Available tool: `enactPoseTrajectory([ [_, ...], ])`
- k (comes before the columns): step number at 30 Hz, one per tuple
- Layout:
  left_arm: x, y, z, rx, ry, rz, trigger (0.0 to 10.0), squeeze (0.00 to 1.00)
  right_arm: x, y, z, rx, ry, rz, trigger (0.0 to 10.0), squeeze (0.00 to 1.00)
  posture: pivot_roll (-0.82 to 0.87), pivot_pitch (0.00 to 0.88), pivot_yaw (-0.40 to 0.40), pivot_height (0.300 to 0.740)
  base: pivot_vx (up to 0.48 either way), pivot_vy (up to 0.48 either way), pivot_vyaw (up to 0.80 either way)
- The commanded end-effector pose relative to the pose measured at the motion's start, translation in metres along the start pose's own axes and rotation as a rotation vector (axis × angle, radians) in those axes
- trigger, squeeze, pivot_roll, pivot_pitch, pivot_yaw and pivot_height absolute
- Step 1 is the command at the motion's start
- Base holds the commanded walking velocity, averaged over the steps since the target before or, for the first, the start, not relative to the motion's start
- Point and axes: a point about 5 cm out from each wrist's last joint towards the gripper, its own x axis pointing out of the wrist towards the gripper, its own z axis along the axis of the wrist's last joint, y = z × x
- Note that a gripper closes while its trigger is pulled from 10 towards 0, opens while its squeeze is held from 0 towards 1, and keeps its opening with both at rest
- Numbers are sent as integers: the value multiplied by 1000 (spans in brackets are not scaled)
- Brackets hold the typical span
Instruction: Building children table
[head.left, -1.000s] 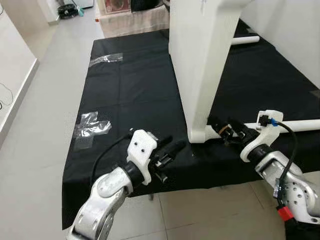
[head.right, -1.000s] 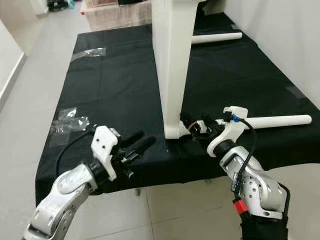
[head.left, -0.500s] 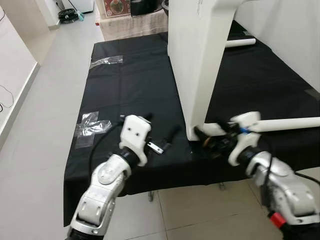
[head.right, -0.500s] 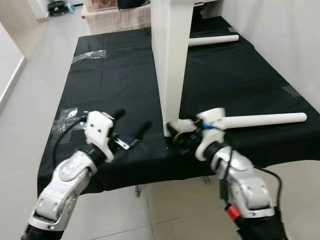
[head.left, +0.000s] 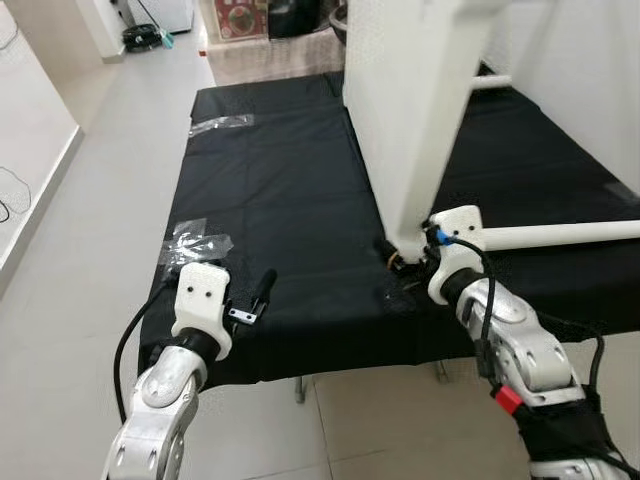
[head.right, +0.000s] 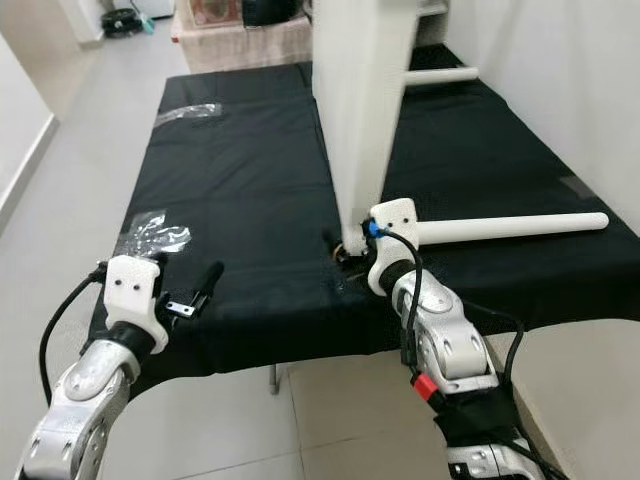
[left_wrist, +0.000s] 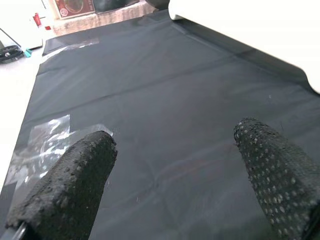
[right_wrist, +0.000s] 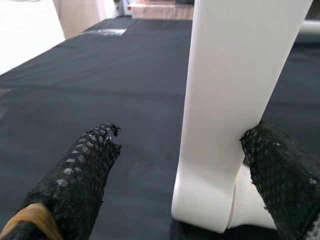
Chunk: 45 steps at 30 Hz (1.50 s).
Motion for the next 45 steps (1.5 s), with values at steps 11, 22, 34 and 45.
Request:
enactPoseTrajectory([
  [11, -3, -5, -1, 23, 17, 1, 10000, 0, 10, 16, 14, -16, -71, 28, 10000, 769, 22, 112, 26, 740, 0, 0, 0],
  [22, -5, -3, -2, 30, 20, 11, 10000, 0, 16, -6, 7, -25, 6, -180, 10000, 776, 25, 110, 21, 740, 0, 0, 0],
  [34, -6, -5, -2, 29, 23, 15, 10000, 0, 30, 4, 13, 18, -32, -201, 10000, 773, 32, 118, 22, 740, 0, 0, 0],
  [45, -11, -7, 0, 26, 25, 28, 10000, 0, 59, 3, 29, 78, -80, -327, 6588, 0, 76, 140, 13, 740, 0, 0, 0],
])
